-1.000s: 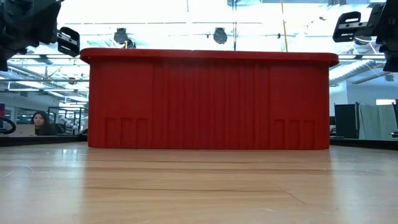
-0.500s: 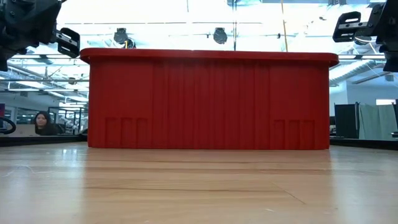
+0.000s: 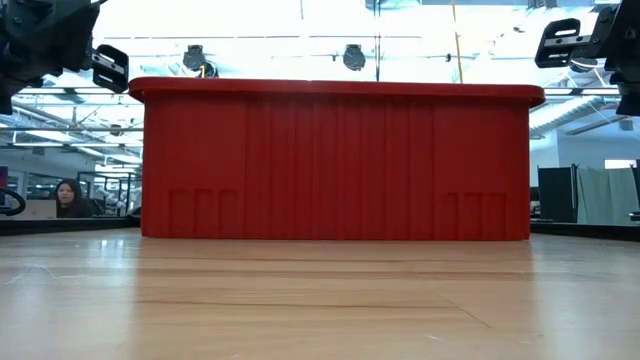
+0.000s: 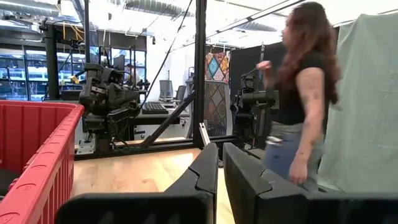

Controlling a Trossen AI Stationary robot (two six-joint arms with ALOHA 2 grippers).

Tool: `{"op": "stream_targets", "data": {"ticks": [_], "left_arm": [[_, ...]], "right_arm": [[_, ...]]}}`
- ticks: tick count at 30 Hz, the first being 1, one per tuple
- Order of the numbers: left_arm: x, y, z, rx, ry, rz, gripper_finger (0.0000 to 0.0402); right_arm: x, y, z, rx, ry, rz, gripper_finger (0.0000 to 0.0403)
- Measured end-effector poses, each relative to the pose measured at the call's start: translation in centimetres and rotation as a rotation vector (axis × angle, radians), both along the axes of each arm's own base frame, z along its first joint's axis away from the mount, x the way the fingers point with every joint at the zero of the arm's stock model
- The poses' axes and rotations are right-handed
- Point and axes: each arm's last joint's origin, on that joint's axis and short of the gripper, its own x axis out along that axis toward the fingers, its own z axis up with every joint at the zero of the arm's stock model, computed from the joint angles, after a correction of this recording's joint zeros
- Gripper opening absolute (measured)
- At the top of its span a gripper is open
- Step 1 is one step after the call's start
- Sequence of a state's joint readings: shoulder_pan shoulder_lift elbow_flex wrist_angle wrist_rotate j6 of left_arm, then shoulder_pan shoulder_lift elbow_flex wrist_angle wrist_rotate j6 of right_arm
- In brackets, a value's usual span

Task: Pick and place slides into bin
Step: Return to Home Position

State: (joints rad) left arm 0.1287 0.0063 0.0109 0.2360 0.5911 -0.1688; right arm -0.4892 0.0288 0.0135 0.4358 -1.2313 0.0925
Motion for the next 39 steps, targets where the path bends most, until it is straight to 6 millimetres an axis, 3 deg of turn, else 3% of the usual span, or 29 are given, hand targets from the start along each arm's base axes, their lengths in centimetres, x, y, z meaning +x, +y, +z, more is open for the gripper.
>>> {"op": "stream_targets", "data": {"ticks": [10, 21, 34, 39], "left_arm": [[0.00, 0.00, 0.00, 0.000, 0.000, 0.000, 0.0001], [0.00, 0.00, 0.00, 0.000, 0.000, 0.000, 0.0028], [0.00, 0.00, 0.00, 0.000, 0.000, 0.000, 0.0002], [0.00, 0.00, 0.00, 0.000, 0.000, 0.000, 0.0010]], "right_arm": [[0.00, 0.00, -0.01, 0.000, 0.000, 0.000, 0.0000], [0.00, 0.00, -0.01, 0.000, 0.000, 0.000, 0.0000], [0.00, 0.00, -0.01, 0.000, 0.000, 0.000, 0.0000], [0.00, 0.00, -0.01, 0.000, 0.001, 0.000, 0.0000]]}}
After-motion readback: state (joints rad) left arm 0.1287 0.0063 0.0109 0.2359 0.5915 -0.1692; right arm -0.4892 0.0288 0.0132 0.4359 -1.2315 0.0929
